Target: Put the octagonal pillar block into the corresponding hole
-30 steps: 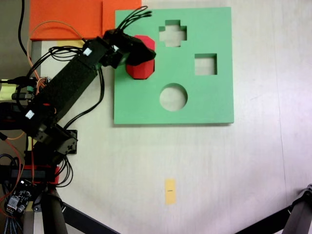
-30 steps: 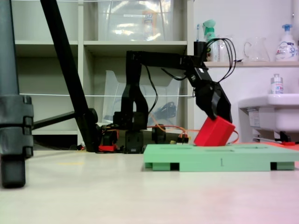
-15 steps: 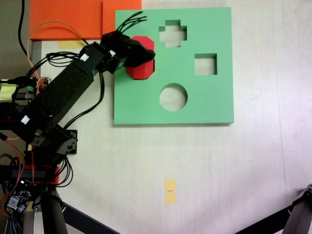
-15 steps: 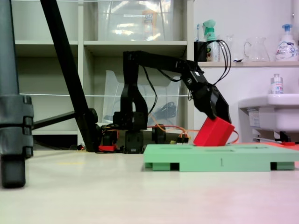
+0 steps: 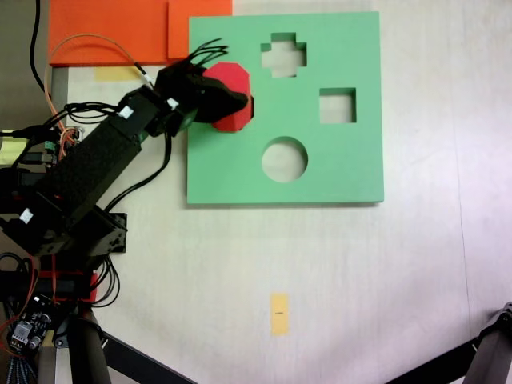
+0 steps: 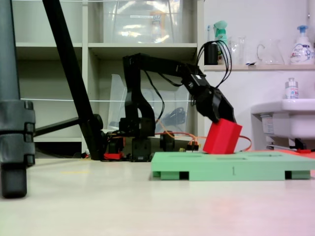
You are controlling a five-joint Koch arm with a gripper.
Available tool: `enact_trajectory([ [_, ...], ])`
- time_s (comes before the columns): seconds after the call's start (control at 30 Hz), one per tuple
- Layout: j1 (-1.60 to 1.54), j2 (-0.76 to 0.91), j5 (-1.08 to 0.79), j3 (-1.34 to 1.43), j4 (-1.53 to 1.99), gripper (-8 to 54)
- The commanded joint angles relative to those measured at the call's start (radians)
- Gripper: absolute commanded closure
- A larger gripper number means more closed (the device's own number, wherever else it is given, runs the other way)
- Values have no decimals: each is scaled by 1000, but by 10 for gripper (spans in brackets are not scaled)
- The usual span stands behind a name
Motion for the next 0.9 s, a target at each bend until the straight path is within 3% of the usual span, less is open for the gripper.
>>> enact_trajectory([
  [0.0,-14,15,40,20,14,244],
  [0.87,-3,-21,66,192,-60,211],
])
